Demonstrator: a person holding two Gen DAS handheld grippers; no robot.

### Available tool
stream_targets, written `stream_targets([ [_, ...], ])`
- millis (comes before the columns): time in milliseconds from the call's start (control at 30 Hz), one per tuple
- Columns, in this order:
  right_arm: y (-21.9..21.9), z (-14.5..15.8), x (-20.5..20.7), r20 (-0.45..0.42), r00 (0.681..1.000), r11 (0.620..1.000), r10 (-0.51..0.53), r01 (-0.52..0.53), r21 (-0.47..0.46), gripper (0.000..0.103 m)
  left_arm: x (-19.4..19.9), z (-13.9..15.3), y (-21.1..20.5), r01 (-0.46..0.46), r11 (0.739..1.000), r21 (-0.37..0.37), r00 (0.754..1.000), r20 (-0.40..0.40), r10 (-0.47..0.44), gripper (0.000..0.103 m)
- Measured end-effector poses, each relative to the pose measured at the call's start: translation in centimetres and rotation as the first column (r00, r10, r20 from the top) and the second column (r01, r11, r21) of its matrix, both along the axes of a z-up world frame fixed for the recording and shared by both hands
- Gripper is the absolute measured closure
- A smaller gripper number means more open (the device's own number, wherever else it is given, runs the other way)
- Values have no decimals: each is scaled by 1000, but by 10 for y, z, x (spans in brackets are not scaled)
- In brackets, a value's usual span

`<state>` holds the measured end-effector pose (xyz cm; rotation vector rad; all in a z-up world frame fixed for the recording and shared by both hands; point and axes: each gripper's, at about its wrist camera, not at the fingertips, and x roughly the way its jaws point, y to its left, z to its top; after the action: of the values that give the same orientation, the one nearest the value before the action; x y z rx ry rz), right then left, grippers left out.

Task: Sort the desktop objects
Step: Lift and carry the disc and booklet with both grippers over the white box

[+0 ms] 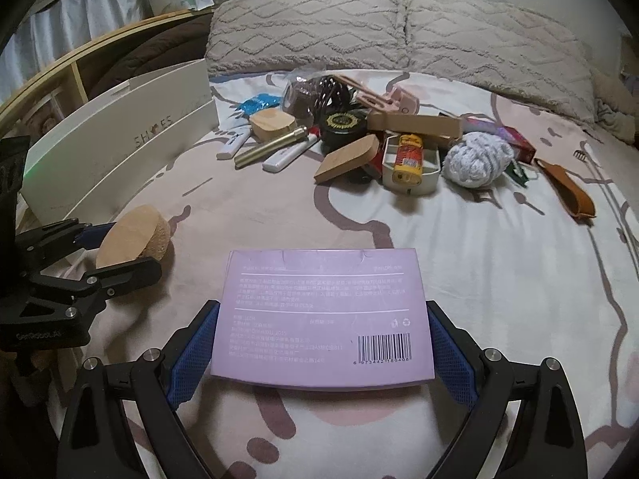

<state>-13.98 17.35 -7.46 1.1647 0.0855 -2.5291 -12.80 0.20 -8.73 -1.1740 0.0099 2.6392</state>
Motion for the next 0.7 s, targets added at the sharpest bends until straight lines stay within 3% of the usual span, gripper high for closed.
stream_targets([
  [400,13,19,11,-13,998,997,-64,63,-36,6,2,39,13,21,1000,-17,997,-74,-22,35],
  [700,18,58,-6,-49,996,995,-80,77,-69,6,-22,84,19,32,999,-31,986,-161,-36,35],
])
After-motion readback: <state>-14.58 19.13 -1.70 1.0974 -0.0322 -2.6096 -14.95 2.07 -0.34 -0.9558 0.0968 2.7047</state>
